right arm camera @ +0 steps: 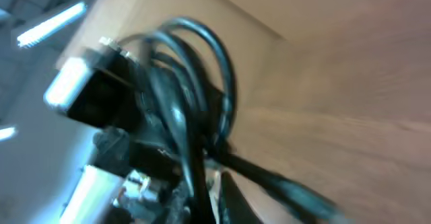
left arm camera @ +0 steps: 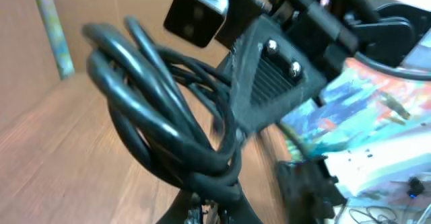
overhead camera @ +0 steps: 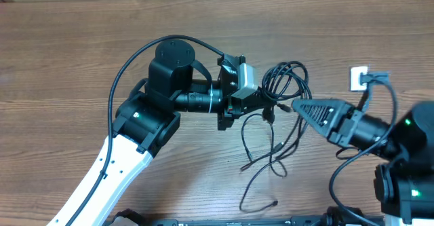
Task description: Untangle cables
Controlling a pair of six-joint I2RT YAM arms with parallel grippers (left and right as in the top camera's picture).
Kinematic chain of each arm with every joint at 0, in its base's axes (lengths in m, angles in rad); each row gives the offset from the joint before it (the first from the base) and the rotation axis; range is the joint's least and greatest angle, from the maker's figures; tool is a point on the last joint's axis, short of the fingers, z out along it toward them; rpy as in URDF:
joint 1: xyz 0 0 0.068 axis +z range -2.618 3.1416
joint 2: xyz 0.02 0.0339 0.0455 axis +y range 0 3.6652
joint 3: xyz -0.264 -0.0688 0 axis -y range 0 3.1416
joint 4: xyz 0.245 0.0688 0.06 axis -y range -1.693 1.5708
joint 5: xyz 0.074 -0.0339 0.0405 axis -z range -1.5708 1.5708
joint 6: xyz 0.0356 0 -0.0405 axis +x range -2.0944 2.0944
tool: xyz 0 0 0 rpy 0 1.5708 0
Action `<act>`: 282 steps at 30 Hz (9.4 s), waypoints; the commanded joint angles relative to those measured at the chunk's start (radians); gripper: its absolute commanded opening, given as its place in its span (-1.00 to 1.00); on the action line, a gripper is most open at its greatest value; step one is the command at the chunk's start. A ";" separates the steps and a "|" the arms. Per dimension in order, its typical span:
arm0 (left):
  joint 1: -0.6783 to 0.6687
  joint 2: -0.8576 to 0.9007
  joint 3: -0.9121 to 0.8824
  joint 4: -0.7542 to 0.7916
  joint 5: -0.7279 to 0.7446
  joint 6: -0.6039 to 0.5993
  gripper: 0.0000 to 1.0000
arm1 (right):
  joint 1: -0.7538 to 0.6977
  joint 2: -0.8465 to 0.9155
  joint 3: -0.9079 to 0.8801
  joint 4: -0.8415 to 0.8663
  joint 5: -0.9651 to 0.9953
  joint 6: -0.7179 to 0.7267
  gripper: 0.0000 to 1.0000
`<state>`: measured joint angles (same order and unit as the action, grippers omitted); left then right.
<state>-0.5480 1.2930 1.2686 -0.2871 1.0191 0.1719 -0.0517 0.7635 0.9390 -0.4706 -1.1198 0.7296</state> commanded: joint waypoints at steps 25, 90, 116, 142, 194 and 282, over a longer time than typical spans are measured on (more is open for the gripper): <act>0.004 -0.002 0.010 -0.672 -0.037 0.547 -0.92 | 0.000 0.019 0.010 -0.379 0.011 -1.144 0.82; -0.113 0.003 0.010 -0.586 0.056 0.546 0.86 | 0.102 0.019 0.010 -0.290 -0.200 -1.188 -0.92; 0.001 0.002 0.010 -0.248 -0.184 -0.681 1.00 | 0.102 0.019 0.010 0.068 0.439 -0.245 -0.92; -0.083 0.004 0.010 -0.048 -0.272 -1.209 0.41 | 0.102 0.019 0.010 0.129 0.479 -0.026 -0.92; -0.080 0.009 0.010 -0.408 -0.560 -0.482 -0.92 | 0.102 0.021 0.010 -0.124 0.272 -0.611 1.00; -0.120 0.009 0.010 -0.373 -0.344 -0.423 -0.91 | 0.102 0.025 0.010 -0.389 0.236 -1.052 0.96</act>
<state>-0.6678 1.3037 1.2697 -0.6712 0.5713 -0.2771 0.0528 0.7902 0.9386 -0.8608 -0.8726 -0.2623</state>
